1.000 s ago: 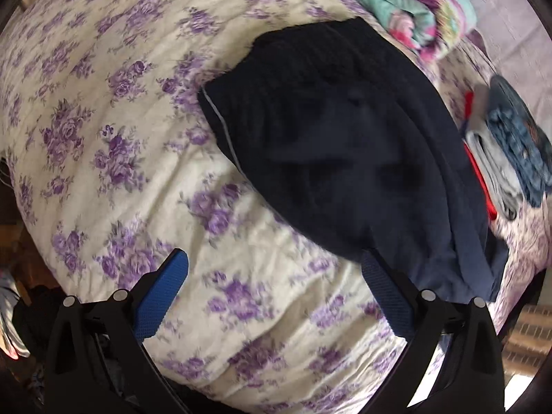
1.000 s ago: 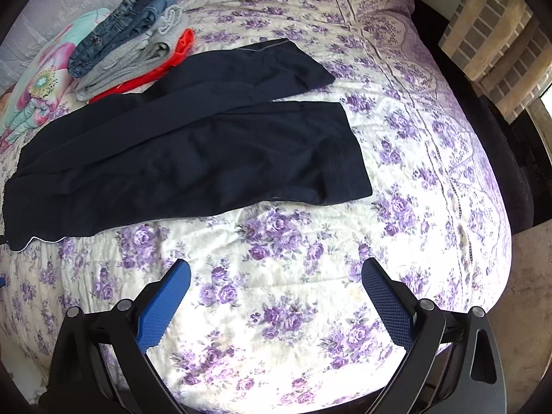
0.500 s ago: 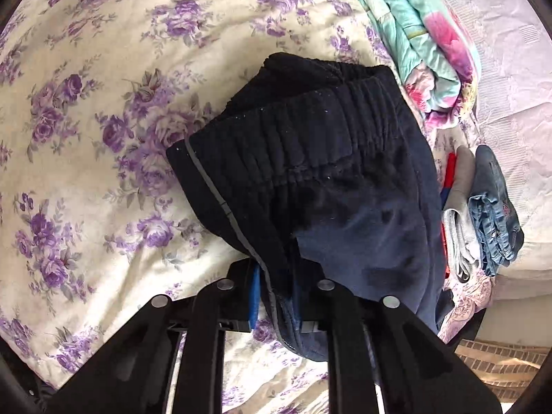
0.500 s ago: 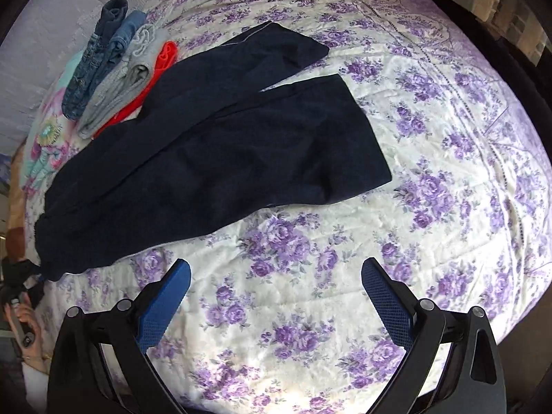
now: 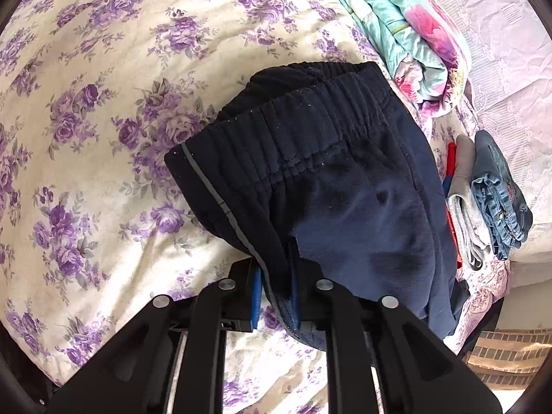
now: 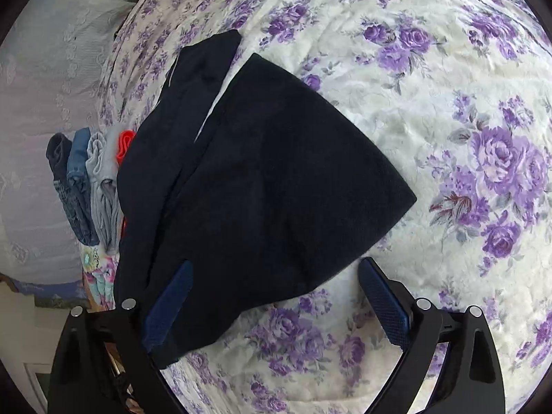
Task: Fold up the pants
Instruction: 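Grasp the waistband with the left gripper while the right gripper grasps a leg hem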
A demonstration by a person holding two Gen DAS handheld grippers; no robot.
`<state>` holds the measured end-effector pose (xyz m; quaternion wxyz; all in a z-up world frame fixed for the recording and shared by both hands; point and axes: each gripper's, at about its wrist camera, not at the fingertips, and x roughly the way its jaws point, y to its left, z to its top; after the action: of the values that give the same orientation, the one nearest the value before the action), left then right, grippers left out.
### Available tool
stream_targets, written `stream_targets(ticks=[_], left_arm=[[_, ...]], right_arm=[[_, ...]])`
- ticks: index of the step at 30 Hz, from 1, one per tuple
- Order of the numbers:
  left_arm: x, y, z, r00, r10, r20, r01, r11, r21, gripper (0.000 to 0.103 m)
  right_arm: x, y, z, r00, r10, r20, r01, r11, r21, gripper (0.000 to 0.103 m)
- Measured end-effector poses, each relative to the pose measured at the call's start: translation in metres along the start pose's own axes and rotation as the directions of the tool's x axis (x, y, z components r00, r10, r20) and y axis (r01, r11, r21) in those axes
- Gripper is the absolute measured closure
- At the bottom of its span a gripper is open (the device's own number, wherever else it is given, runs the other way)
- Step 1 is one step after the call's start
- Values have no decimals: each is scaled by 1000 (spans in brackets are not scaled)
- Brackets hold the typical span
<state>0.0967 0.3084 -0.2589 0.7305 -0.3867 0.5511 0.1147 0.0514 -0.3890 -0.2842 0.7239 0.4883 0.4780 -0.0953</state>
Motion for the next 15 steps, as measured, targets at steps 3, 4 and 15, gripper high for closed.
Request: stream_targets(ticks=[3, 4, 15], left_arm=[[6, 1, 2, 1000, 10, -10, -10, 1000, -20, 91], [8, 1, 2, 1000, 9, -10, -9, 1000, -28, 92], [-61, 24, -32, 995, -43, 85, 49, 996, -68, 96]], right_arm=[[7, 8, 12, 998, 62, 3, -62, 998, -23, 93], [7, 7, 14, 998, 66, 12, -66, 998, 4, 93], [-111, 22, -10, 994, -87, 72, 98, 982, -164, 94]])
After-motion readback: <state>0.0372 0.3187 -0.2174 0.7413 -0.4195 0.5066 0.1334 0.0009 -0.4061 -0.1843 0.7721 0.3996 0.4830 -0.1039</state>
